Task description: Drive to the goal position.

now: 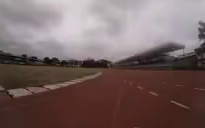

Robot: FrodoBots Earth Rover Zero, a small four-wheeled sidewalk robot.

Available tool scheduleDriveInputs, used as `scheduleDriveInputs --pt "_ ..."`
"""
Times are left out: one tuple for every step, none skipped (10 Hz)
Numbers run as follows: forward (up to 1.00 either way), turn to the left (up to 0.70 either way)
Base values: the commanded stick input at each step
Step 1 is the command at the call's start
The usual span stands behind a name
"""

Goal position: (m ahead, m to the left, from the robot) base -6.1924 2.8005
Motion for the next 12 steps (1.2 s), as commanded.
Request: scheduleDriveInputs --pt "-0.70 0.00" --pt "-0.70 0.00" --pt "-0.70 0.00" --pt "-0.70 0.00" --pt "-0.70 0.00" --pt "-0.70 0.00" --pt "-0.70 0.00" --pt "-0.70 0.00" --pt "-0.70 0.00" --pt "-0.70 0.00" --pt "-0.70 0.00" --pt "-0.70 0.00"
